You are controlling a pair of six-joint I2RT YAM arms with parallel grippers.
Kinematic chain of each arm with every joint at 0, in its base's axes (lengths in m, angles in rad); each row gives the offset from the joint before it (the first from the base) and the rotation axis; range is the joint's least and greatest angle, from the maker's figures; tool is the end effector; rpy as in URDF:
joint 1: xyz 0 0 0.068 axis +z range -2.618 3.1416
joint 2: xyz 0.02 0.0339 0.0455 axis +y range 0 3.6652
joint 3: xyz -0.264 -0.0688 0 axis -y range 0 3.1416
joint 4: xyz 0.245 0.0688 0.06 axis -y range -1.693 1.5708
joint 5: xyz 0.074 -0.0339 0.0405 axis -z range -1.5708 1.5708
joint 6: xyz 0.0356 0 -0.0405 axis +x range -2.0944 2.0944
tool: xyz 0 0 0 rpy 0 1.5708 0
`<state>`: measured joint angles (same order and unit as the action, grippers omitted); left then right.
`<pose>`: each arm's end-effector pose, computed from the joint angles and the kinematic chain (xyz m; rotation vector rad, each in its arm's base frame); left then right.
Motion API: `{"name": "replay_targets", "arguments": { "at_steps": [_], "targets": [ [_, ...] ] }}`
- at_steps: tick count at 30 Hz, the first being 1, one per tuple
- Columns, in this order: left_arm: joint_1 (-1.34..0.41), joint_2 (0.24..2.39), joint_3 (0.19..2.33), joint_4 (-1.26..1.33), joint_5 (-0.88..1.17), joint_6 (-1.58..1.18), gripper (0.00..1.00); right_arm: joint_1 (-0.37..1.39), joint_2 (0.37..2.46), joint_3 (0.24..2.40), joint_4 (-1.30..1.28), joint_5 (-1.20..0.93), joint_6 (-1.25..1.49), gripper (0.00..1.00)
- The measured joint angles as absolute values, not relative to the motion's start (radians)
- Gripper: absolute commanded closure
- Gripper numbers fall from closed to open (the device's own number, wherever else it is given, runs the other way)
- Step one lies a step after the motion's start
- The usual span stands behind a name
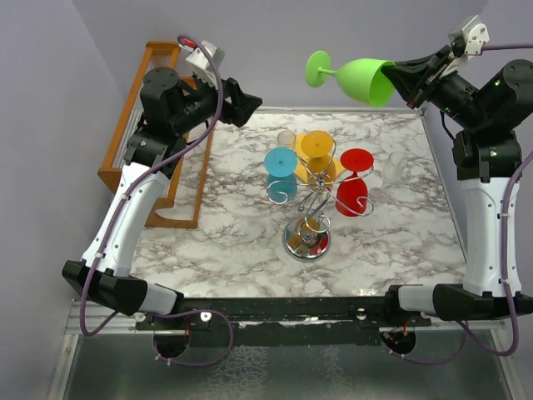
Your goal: Place the wine glass upside down on the wine glass rack
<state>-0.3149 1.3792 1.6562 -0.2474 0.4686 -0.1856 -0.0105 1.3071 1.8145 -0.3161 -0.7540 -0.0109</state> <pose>0.2752 -0.1066 0.5005 0.4797 1.5200 -0.7528 0.2345 0.0219 0.5589 -0.6281 1.3078 0.5009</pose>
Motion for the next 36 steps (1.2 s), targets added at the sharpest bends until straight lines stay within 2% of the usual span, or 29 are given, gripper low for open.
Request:
{"name": "replay_targets", "arguments": {
  "at_steps": [12, 16, 27, 34, 36],
  "targets": [
    [-0.493, 1.490, 1.822, -0.254, 0.479, -0.277, 0.28, 0.083, 1.293, 1.792, -0.290, -0.794, 0.049, 0.99],
    [-0.514, 1.522, 1.848, -0.258, 0.456, -0.299, 0.37, 0.088, 1.293, 1.782, -0.290, -0.794, 0.048, 0.99],
    [-0.526, 1.584, 1.881, -0.271, 0.416, -0.332, 0.75, 0.097, 1.293, 1.771, -0.290, -0.795, 0.039, 0.99],
    [-0.531, 1.586, 1.890, -0.271, 0.417, -0.339, 0.84, 0.099, 1.293, 1.763, -0.290, -0.795, 0.032, 0.99],
    [-0.532, 1.586, 1.890, -0.271, 0.417, -0.339, 0.90, 0.099, 1.293, 1.760, -0.290, -0.795, 0.031, 0.99]
  ]
}}
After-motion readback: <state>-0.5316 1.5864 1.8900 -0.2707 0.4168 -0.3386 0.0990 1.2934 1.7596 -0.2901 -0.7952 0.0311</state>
